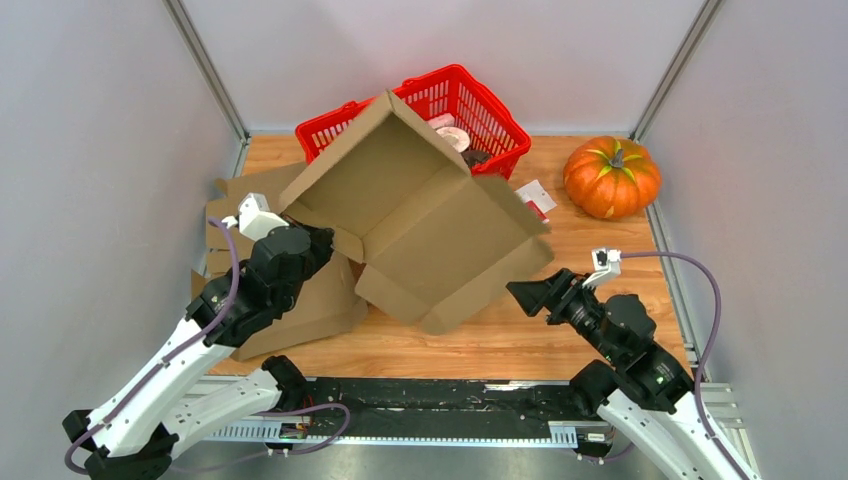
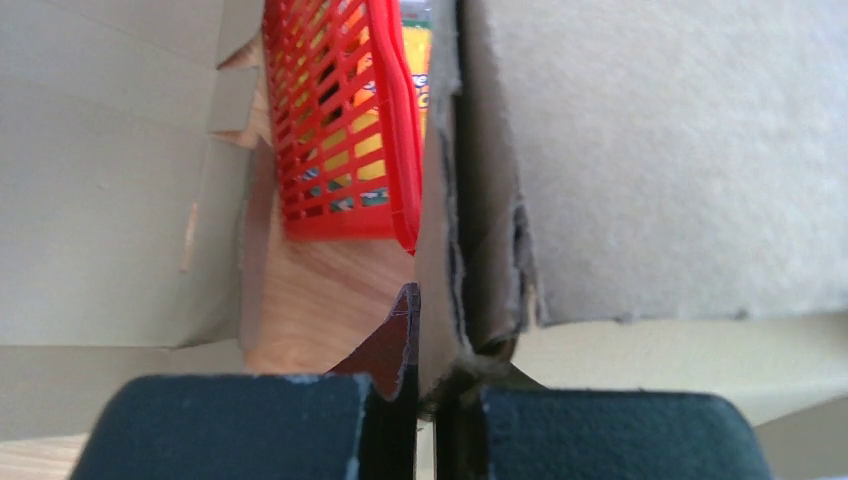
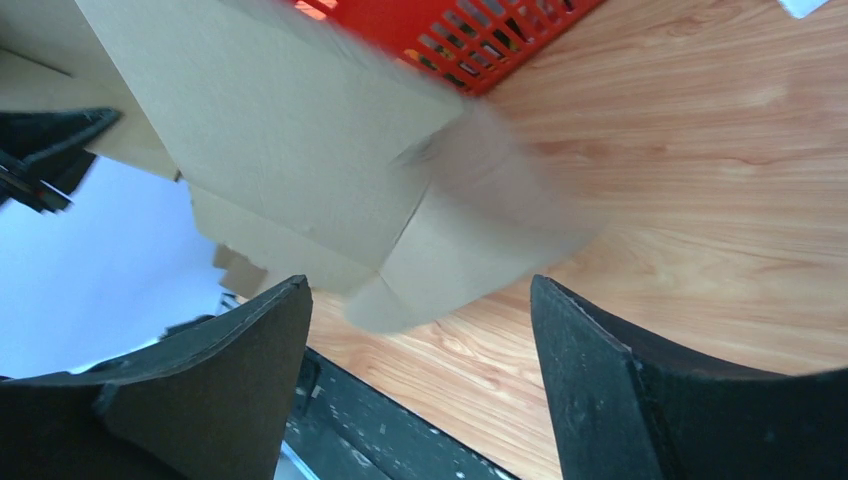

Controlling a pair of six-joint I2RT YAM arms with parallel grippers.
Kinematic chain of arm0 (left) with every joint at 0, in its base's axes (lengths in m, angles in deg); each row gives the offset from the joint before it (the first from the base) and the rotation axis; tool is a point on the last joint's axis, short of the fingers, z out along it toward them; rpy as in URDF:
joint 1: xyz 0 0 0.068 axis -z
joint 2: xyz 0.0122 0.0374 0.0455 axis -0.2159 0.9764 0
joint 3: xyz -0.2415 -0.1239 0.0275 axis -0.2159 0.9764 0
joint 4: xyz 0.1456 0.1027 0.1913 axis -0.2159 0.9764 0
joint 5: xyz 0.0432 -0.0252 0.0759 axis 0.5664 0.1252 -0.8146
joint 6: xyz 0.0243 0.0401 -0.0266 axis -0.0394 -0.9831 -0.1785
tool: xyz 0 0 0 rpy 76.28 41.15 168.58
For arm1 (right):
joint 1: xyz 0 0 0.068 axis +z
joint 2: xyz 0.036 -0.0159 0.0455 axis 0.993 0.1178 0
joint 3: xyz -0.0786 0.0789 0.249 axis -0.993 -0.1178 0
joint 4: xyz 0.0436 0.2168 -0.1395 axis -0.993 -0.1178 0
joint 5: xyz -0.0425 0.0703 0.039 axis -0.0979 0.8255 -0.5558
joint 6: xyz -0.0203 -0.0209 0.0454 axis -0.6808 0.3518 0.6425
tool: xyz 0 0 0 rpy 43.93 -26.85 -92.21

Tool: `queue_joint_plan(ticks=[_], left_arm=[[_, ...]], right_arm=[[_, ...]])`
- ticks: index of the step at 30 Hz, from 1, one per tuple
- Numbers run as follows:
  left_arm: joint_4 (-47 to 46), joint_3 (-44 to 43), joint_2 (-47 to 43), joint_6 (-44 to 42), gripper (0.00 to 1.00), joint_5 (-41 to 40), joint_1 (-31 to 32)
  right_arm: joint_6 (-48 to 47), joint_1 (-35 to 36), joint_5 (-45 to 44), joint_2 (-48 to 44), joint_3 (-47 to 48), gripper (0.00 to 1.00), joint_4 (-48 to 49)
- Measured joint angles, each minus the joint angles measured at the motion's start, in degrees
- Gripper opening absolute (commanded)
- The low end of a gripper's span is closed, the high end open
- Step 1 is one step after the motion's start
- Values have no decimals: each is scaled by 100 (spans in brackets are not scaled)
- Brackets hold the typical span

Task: Fold the paper box

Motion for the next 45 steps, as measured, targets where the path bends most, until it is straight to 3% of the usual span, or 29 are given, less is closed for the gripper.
queue_joint_plan(ticks=[4, 9, 15, 16, 18, 19, 22, 25, 26, 27, 29, 34, 41, 45], left_arm=[[-76, 0, -20, 420, 0, 33, 0], [-90, -2, -66, 588, 0, 79, -4], [-166, -2, -83, 807, 0, 168, -4], [-173, 0, -98, 848, 0, 184, -4], [-212, 15, -153, 964, 0, 190, -4], [-251, 46, -190, 1025, 0, 195, -4], [-413, 258, -356, 1228, 0, 201, -4], [-542, 518, -494, 1342, 31, 197, -4], [-592, 588, -522, 1342, 50, 201, -7], [-669, 662, -551, 1314, 60, 216, -15], [-861, 752, -629, 1156, 68, 352, -15], [-1200, 754, -944, -177, 69, 1187, -15], [-1060, 487, -1600, -2264, 62, 3023, -13], [-675, 59, -1692, -2979, 62, 3405, -13]], right_arm=[[98, 0, -232, 76, -4, 96, 254], [76, 0, -511, -2, 105, 89, 361], [66, 0, -192, 107, -310, 62, 1405], [55, 0, -109, 179, -372, 47, 1602], [20, 0, 81, 297, -431, 30, 1947], [-2, 0, 173, 345, -433, 17, 2098], [7, 0, 369, 479, -387, 0, 2500], [33, 0, 389, 623, -234, 0, 2490], [52, 0, 369, 669, -146, 0, 2376], [57, 0, 343, 706, -76, 0, 2293], [76, 7, 243, 802, 208, 0, 1928], [-153, 4, 125, 1178, 1637, 0, 553], [-1161, 4, 1147, 1637, 3668, 0, -1327], [-1856, 4, 1609, 2129, 4413, 0, -2594]])
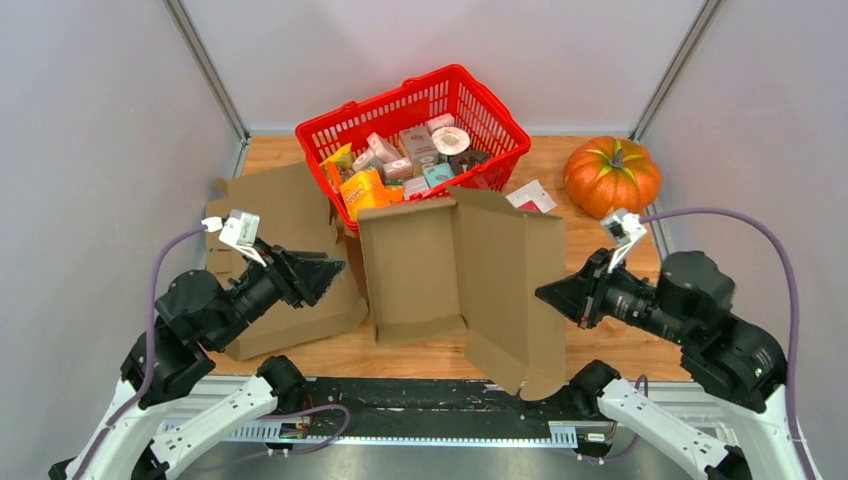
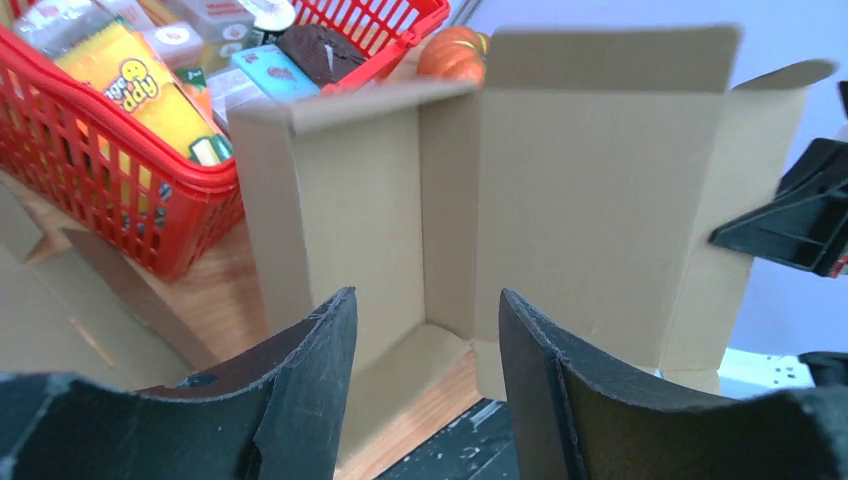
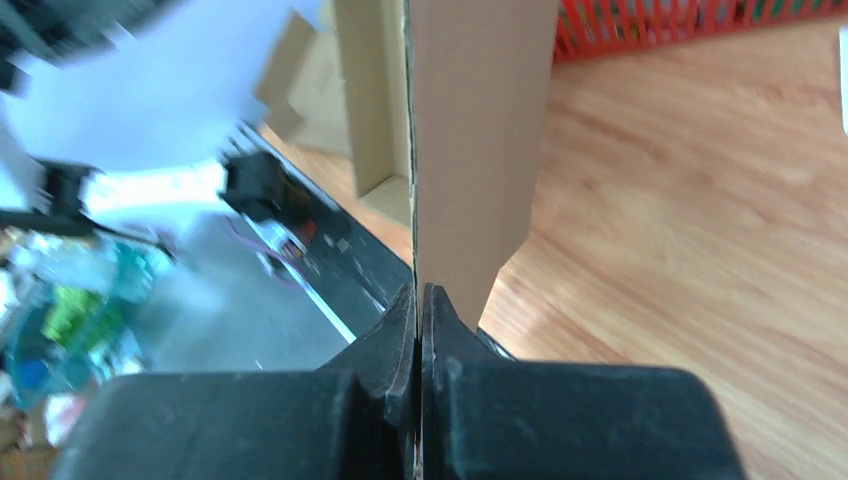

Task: Fold the paper box

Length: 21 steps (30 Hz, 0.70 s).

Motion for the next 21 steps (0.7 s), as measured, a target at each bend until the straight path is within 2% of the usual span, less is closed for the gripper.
queue_joint_plan(ticks=[7, 12, 16, 21], left_arm=[[452, -575, 568, -527, 62, 55, 0], [299, -452, 1263, -872, 62, 522, -2], [-181, -133, 1665, -1237, 62, 1132, -2], [-715, -415, 2586, -1810, 64, 1652, -2]], right_arm=[[-1200, 0, 81, 957, 398, 0, -1445], [-2017, 39, -131, 1733, 815, 0, -1755], [-2487, 184, -455, 2417, 1169, 0, -1821], [-3003, 380, -1082, 3073, 1539, 0, -1808]])
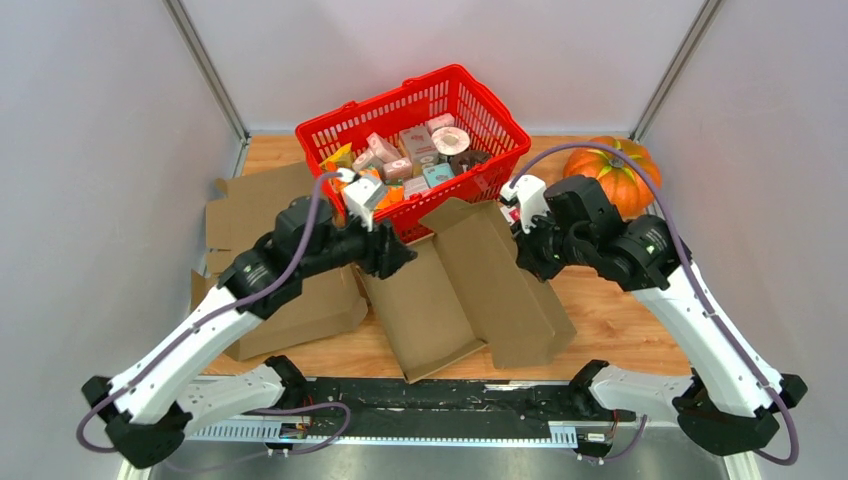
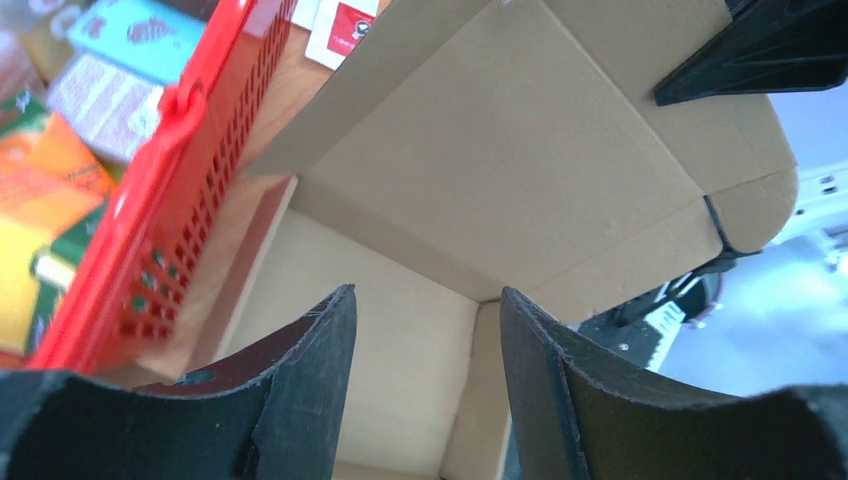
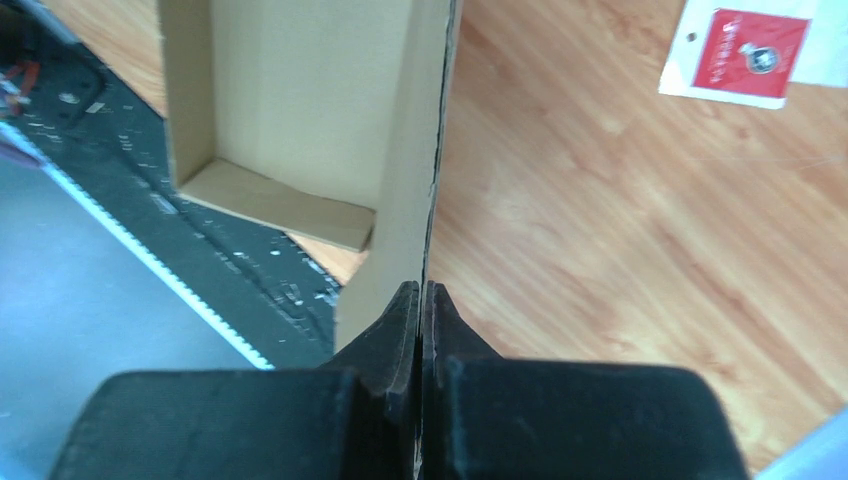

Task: Fold the paper box

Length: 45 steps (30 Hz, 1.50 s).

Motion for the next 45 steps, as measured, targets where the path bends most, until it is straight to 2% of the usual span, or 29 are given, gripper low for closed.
queue_joint_plan(ticks=[3, 10, 16, 21, 25, 27, 28, 29, 31, 33, 34, 35, 38, 41, 45], left_arm=[[-332, -299, 634, -588, 64, 210, 2], [-822, -479, 1080, -2188, 65, 190, 0], [-822, -1344, 1705, -2872, 65, 492, -273], [-608, -1943, 2317, -3115, 53, 1410, -505], [-341, -2046, 2688, -3233, 38, 2094, -501], [-227, -2044, 2785, -3270, 22, 2308, -496], [-173, -2044, 2804, -3287, 19, 2374, -496], [-133, -2044, 2809, -3305, 14, 2420, -496], [-129, -2044, 2798, -3320, 6, 2391, -496], [-175, -2044, 2787, -3270, 3, 2216, -496], [-238, -2022, 2761, -3206, 0, 2033, -496], [-341, -1952, 2708, -3119, 0, 1853, -496], [-776, -1453, 2352, -2568, 0, 1152, -501], [-1268, -675, 1753, -1849, 0, 166, -501], [-1773, -24, 988, -774, 0, -1027, -581]], right_arm=[[-179, 46, -74, 186, 120, 0, 7], [-350, 61, 212, 192, 140, 0, 114], [-426, 61, 337, 190, 151, 0, 118], [-474, 70, 426, 168, 151, 0, 146], [-507, 83, 470, 168, 153, 0, 162], [-525, 83, 494, 168, 157, 0, 173], [-531, 83, 494, 166, 160, 3, 179], [-535, 83, 490, 164, 162, 17, 181], [-514, 83, 442, 151, 164, 66, 212], [-337, 98, 275, 98, 157, 83, 249], [-247, 103, 98, 39, 136, 95, 321], [-39, 114, -129, -57, 79, 100, 431], [763, 131, -1088, -505, -203, 100, 796], [1475, 131, -2240, -1331, -761, 100, 1333], [1810, 129, -3753, -2232, -1097, 100, 1786]])
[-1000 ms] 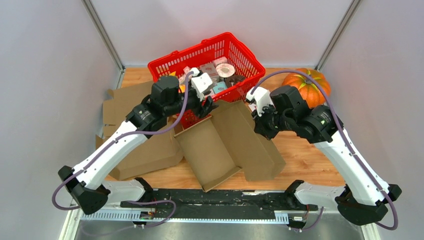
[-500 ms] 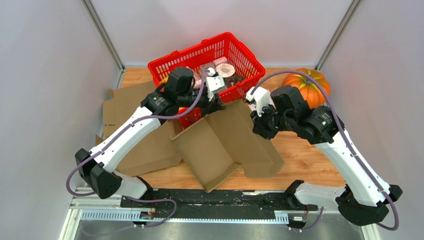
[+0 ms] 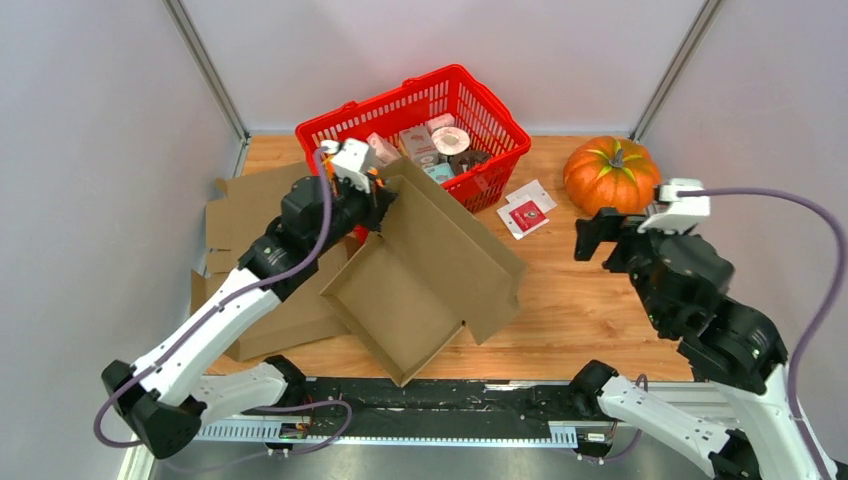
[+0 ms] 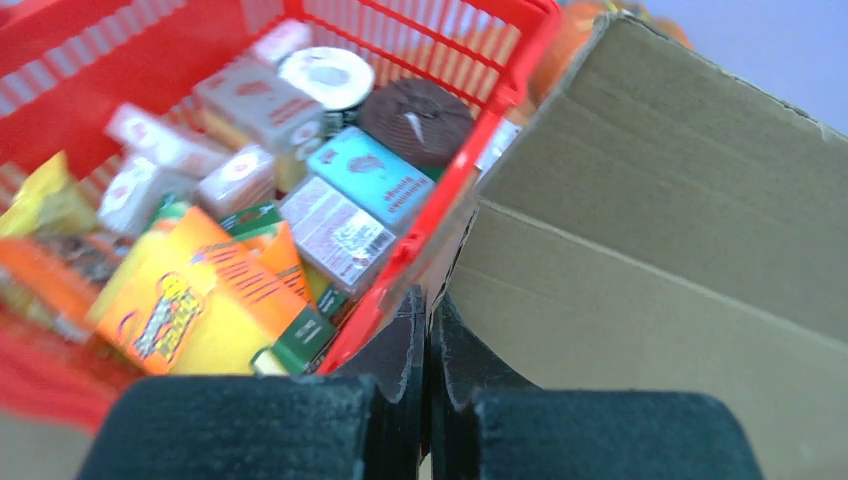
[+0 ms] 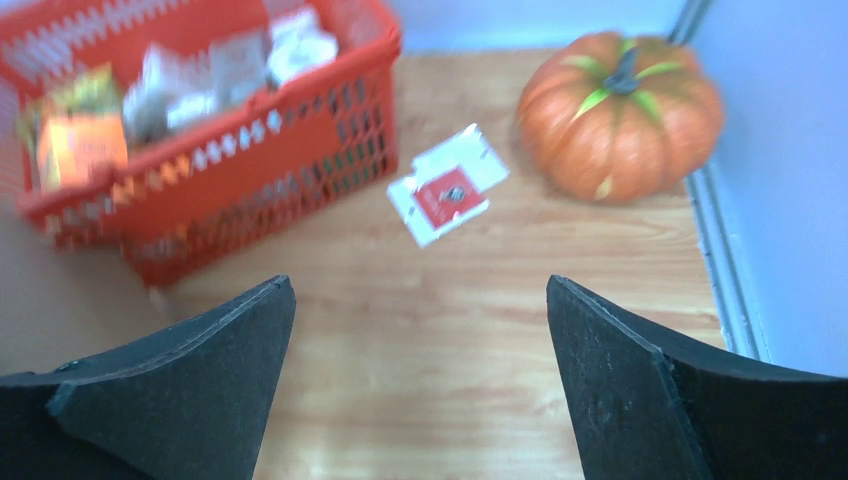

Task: Fold the paper box

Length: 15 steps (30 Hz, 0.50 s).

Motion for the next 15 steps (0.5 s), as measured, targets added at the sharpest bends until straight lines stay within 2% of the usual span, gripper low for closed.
queue_joint_plan(ticks=[4, 8, 12, 15], left_arm=[[168, 70, -525, 975, 0, -929, -90], [603, 33, -743, 1963, 0, -1700, -107], [981, 50, -706, 2625, 0, -2002, -107], [1003, 280, -767, 2826, 0, -2039, -107]], right_arm=[[63, 0, -723, -223, 44, 100, 428], [225, -48, -828, 103, 44, 100, 476], [538, -505, -269, 588, 17, 100, 492], [850, -1445, 619, 890, -149, 100, 573]])
